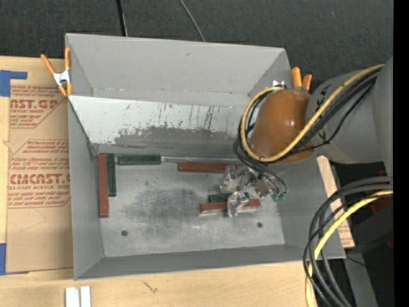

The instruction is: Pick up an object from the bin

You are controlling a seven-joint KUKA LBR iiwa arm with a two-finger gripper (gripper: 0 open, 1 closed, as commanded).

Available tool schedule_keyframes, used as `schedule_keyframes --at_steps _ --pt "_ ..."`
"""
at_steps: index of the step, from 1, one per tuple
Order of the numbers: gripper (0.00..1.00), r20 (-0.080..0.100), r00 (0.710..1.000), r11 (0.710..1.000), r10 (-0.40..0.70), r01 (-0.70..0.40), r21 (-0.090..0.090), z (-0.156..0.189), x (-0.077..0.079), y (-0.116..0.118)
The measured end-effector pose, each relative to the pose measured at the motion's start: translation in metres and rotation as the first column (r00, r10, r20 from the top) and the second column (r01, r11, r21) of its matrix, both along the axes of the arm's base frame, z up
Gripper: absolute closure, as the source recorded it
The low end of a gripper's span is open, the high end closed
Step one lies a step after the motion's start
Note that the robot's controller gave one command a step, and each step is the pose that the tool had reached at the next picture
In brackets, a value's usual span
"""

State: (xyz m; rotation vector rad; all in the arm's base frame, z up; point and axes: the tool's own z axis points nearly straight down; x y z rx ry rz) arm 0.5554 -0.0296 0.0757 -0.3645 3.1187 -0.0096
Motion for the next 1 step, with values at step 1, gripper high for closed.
schedule_keyframes --at_steps 1 --pt "1.00 0.000 1.000 1.000 -0.001 0.001 0.000 0.0000 0.0000 0.0000"
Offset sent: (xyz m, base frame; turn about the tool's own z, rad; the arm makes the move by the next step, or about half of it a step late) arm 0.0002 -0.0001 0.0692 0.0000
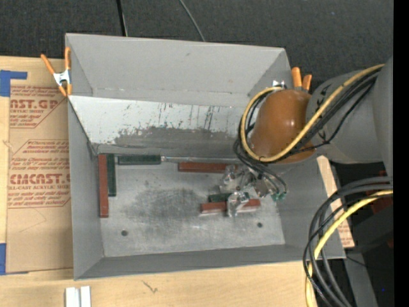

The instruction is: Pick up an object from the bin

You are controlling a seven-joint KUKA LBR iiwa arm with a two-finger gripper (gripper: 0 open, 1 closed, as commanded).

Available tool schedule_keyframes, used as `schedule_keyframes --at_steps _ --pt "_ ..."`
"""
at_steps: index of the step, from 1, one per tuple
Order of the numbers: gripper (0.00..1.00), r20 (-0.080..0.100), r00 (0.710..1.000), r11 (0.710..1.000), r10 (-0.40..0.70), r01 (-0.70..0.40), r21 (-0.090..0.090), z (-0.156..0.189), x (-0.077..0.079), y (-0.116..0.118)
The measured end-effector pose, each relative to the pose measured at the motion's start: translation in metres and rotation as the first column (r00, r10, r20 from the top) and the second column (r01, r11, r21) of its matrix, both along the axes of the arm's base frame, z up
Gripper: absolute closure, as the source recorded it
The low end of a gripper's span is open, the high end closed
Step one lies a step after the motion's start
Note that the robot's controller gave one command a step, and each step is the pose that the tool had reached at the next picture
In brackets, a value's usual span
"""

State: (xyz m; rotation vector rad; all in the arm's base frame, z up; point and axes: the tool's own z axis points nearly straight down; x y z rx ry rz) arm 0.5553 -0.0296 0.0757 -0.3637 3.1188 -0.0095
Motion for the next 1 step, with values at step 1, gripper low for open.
schedule_keyframes --at_steps 1 --pt "1.00 -0.004 1.000 1.000 -0.001 0.001 0.002 0.0069 -0.0021 0.0003"
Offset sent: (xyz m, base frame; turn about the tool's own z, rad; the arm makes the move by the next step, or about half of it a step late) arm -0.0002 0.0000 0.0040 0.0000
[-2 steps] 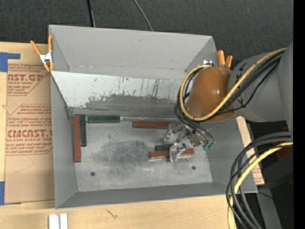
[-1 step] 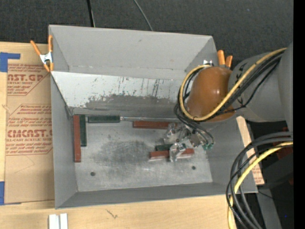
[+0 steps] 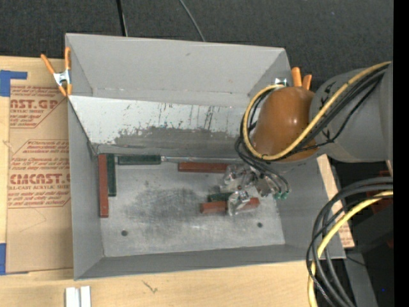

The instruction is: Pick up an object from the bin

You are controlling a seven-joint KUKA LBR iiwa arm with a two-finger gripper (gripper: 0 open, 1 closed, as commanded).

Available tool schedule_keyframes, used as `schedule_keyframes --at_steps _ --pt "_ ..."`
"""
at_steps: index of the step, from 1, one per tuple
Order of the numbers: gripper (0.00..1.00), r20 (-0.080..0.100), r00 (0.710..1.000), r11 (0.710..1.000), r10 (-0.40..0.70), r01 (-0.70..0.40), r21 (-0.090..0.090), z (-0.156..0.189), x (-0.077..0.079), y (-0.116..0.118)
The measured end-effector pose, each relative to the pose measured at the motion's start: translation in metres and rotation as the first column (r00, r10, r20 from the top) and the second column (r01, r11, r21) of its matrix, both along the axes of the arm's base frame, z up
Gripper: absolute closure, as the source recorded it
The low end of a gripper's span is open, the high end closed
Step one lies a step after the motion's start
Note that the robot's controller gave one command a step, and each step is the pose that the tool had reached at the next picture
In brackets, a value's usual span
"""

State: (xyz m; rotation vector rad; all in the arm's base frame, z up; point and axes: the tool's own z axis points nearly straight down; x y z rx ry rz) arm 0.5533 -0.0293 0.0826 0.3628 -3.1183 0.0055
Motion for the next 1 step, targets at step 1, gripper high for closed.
schedule_keyframes --at_steps 1 --pt "1.00 -0.003 1.000 1.000 0.002 -0.002 0.004 0.0281 -0.0015 0.0025"
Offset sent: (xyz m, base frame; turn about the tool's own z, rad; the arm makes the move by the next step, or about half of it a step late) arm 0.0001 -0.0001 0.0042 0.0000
